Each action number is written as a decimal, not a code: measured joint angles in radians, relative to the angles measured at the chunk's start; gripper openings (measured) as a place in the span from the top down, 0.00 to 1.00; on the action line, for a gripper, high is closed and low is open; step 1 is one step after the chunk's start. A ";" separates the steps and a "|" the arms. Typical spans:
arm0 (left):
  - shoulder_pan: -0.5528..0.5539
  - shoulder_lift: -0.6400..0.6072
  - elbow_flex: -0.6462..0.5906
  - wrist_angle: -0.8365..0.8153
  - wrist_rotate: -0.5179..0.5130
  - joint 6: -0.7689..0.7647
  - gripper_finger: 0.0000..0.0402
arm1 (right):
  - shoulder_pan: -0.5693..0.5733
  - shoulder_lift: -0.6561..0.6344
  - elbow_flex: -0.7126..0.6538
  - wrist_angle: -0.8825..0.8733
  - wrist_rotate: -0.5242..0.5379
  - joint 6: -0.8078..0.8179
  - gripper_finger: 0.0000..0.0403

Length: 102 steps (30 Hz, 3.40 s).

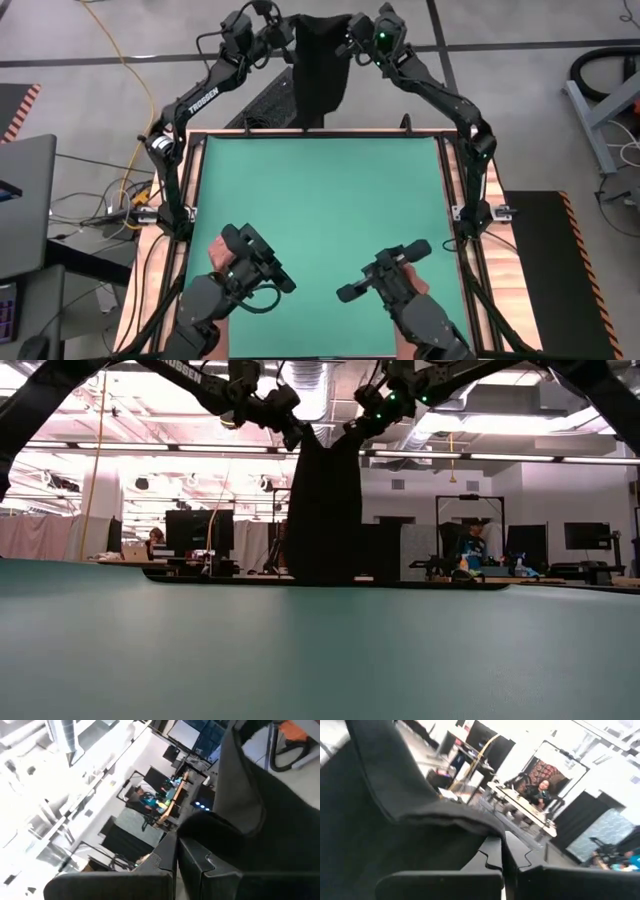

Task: Roll towel
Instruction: Roll the black towel

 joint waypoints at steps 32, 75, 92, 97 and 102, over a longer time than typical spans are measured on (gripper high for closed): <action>-0.085 -0.178 -0.421 -0.658 0.105 -0.169 1.00 | 0.269 0.008 0.000 -0.824 -0.030 0.144 0.98; -1.127 -1.028 -1.594 0.019 -0.475 -0.898 1.00 | 1.070 -0.253 -0.874 -0.313 0.271 0.715 0.98; -1.464 -0.657 -1.616 0.246 -0.792 -1.167 1.00 | 1.214 -0.234 -0.951 -0.176 0.316 0.879 0.98; -1.505 -0.581 -1.616 0.296 -0.812 -1.232 1.00 | 1.260 -0.233 -1.008 -0.126 0.326 0.975 0.98; -1.538 -0.538 -1.616 0.348 -0.820 -1.271 1.00 | 1.279 -0.233 -1.049 -0.077 0.325 1.027 0.98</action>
